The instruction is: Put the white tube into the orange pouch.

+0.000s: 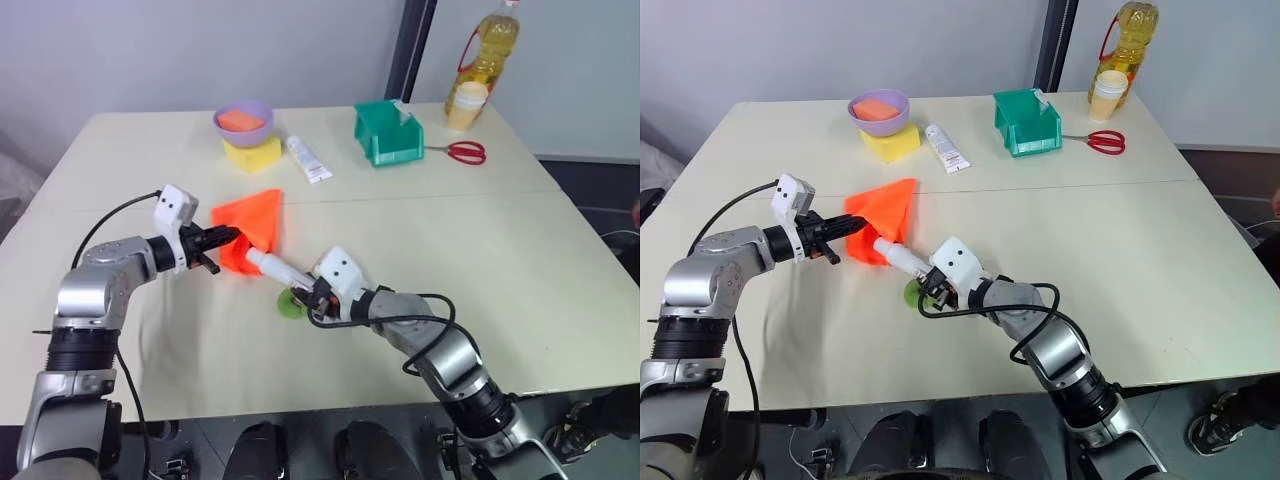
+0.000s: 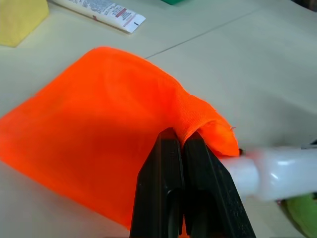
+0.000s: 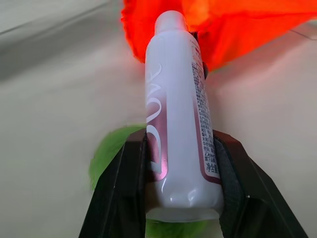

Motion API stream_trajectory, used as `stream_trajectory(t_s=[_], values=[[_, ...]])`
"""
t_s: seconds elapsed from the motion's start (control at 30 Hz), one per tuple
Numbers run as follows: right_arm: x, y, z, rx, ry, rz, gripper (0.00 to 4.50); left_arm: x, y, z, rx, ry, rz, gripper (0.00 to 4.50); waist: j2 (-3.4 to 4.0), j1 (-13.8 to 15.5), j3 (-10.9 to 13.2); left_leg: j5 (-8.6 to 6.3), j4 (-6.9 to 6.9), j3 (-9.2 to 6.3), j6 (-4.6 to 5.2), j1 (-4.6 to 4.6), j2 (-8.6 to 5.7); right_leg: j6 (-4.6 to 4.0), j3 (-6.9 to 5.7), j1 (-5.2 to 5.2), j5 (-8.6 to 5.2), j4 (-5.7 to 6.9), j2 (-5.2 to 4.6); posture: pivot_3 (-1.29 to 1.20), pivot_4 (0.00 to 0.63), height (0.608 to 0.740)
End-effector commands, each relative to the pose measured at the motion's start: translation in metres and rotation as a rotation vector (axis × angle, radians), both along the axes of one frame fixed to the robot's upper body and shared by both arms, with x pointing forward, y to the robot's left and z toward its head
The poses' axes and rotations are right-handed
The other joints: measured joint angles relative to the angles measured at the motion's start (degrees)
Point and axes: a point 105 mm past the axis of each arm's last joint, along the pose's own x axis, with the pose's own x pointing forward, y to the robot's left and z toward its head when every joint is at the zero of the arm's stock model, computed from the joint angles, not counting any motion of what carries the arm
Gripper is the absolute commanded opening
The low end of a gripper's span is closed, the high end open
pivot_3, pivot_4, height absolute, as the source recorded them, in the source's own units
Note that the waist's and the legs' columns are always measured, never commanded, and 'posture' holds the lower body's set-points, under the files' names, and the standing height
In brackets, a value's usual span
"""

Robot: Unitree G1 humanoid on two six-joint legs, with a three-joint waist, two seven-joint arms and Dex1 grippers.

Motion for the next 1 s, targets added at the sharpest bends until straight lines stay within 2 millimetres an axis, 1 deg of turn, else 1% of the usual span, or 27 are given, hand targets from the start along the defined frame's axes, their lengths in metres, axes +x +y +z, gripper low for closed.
stream_trajectory(t_s=[0.03, 0.13, 0.27, 0.43, 0.5, 0.63, 0.73, 0.9, 1.0], values=[[0.013, -0.005, 0.02, 0.058, -0.043, -0.085, 1.32, -0.004, -0.013, 0.019, 0.007, -0.068, -0.061, 0.0, 0.0, 0.0, 0.0, 0.0, 0.0, 0.0, 0.0, 0.0, 0.0, 0.0, 0.0, -0.01, 0.0, 0.02, 0.0, 0.0, 0.15, 0.74], [0.013, -0.005, 0.024, 0.089, -0.02, -0.099, 1.32, -0.007, -0.022, 0.021, 0.015, -0.086, -0.084, 0.0, 0.0, 0.0, 0.0, 0.0, 0.0, 0.0, 0.0, 0.0, 0.0, 0.0, 0.0, -0.01, 0.0, 0.02, -0.01, 0.0, 0.15, 0.74], [0.011, -0.006, 0.031, 0.127, -0.003, -0.1, 1.32, -0.017, -0.047, 0.025, 0.02, -0.098, -0.151, 0.0, 0.0, 0.0, 0.0, 0.0, 0.0, 0.0, 0.0, -0.02, 0.0, 0.0, 0.0, -0.02, 0.0, 0.03, 0.0, 0.0, 0.15, 0.74], [0.011, 0.001, 0.039, 0.128, -0.011, -0.074, 1.32, -0.024, -0.077, 0.021, 0.035, -0.079, -0.205, 0.0, 0.0, -0.1, 0.0, 0.0, 0.0, 0.01, 0.0, -0.02, 0.0, 0.0, 0.0, -0.03, 0.0, 0.05, 0.0, 0.0, 0.15, 0.74], [0.012, 0.005, 0.042, 0.132, -0.018, -0.067, 1.32, -0.028, -0.085, 0.018, 0.047, -0.072, -0.224, 0.0, 0.0, -0.1, 0.0, 0.0, 0.0, 0.01, 0.0, -0.02, 0.0, 0.0, 0.01, -0.05, 0.0, 0.09, 0.01, 0.0, 0.15, 0.74], [0.015, 0.01, 0.047, 0.138, -0.031, -0.064, 1.32, -0.032, -0.095, 0.016, 0.039, -0.056, -0.238, 0.0, 0.0, -0.1, 0.0, 0.02, -0.01, 0.01, -0.03, -0.02, 0.0, 0.0, 0.02, -0.09, 0.0, 0.13, 0.02, 0.0, 0.15, 0.74], [0.019, 0.016, 0.048, 0.13, -0.041, -0.052, 1.32, -0.04, -0.103, 0.015, 0.04, -0.045, -0.274, 0.0, 0.0, -0.1, 0.0, 0.02, 0.0, 0.03, -0.03, -0.02, 0.0, 0.0, 0.04, -0.09, 0.0, 0.13, 0.02, 0.0, 0.15, 0.74], [0.034, 0.021, 0.045, 0.104, -0.054, -0.094, 1.32, -0.051, -0.112, 0.015, 0.022, -0.029, -0.321, 0.0, 0.0, -0.1, 0.0, 0.02, 0.0, 0.03, -0.04, -0.02, 0.0, 0.0, 0.04, -0.1, 0.0, 0.16, 0.02, 0.0, 0.15, 0.74], [0.042, 0.018, 0.042, 0.089, -0.063, -0.14, 1.32, -0.055, -0.112, 0.016, 0.022, -0.026, -0.322, 0.0, 0.0, -0.1, 0.0, 0.02, 0.01, 0.03, -0.04, -0.02, 0.0, 0.0, 0.05, -0.1, 0.0, 0.16, 0.02, 0.0, 0.15, 0.74]])
